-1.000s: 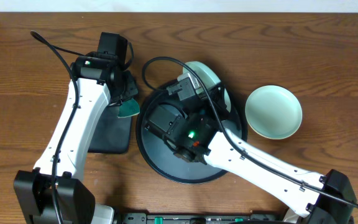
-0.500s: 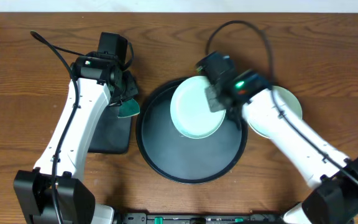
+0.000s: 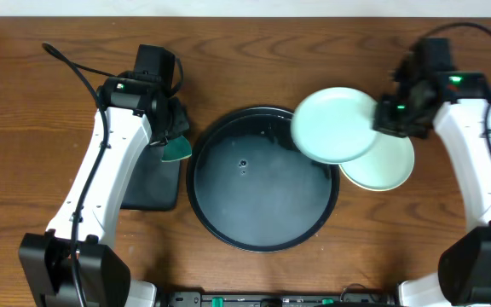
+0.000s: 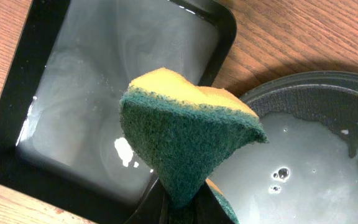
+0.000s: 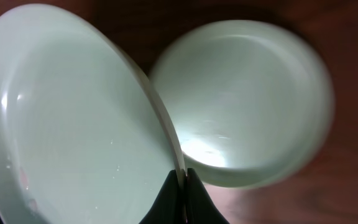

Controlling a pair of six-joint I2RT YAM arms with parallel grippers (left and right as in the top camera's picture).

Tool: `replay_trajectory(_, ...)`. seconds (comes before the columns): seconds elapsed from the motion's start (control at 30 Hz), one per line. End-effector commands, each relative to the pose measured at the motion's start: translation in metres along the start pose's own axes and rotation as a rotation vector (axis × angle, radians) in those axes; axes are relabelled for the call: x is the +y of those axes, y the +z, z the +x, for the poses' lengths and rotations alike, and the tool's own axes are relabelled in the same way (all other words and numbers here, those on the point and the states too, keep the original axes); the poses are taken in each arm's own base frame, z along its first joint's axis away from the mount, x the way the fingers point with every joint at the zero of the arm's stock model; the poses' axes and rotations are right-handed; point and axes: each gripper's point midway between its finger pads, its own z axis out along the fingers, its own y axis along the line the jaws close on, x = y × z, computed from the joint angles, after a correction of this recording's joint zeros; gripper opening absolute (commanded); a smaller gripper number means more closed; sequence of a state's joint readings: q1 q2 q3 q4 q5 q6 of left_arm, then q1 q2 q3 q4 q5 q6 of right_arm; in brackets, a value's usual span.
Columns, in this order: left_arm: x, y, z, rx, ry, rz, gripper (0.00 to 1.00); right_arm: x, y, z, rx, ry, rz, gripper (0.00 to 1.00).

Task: Clean dirty plates on tray and stack at the side
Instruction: 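Lower the plate onto the plate stack and release it, then lower the sponge into the sponge tray and open the left gripper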

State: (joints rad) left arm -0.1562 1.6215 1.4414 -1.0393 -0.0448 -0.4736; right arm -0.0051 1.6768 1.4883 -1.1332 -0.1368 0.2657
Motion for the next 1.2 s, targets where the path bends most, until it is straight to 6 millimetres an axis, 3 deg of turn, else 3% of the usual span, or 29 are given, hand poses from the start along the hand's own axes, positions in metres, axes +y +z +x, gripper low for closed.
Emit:
replay_trajectory(0.0,0.005,0.005,0.001,0.007,0.007,-0.024,0.08,-0.049,-0.007,-0.001,-0.026,0.064,0.137,0.01)
replay_trajectory(0.13,0.005,0.005,0.001,0.007,0.007,-0.024,0.08,-0.098,0.004,0.011,-0.006,0.173,0.29,0.01)
replay_trajectory(0.2,0.005,0.005,0.001,0.007,0.007,-0.024,0.08,-0.112,0.016,0.019,0.006,0.205,0.31,0.01)
replay_trajectory(0.4,0.005,0.005,0.001,0.007,0.014,-0.025,0.08,-0.119,0.048,0.029,-0.001,0.213,0.302,0.01)
replay_trajectory(0.5,0.005,0.005,0.001,0.007,0.03,-0.025,0.08,-0.114,0.062,0.031,-0.01,0.211,0.256,0.03)
replay_trajectory(0.7,0.006,0.005,0.0,0.006,0.093,-0.028,0.08,-0.106,0.069,0.031,-0.018,0.209,0.206,0.33)
replay_trajectory(0.87,0.016,0.006,-0.005,0.006,0.164,-0.036,0.08,-0.085,0.053,0.014,-0.042,0.203,0.103,0.5)
replay_trajectory(0.9,0.021,0.007,-0.007,0.007,0.184,-0.041,0.08,-0.077,0.047,0.009,-0.047,0.183,0.066,0.56)
replay_trajectory(0.97,0.032,0.008,-0.013,0.004,0.207,-0.049,0.08,-0.056,0.035,-0.002,-0.058,0.103,-0.025,0.9)
replay_trajectory(1.0,0.037,0.009,-0.016,0.002,0.212,-0.053,0.07,-0.046,0.029,-0.006,-0.066,0.067,-0.065,0.99)
replay_trajectory(1.17,0.062,0.023,-0.033,-0.004,0.248,-0.073,0.08,-0.02,0.015,-0.016,-0.091,-0.014,-0.118,0.99)
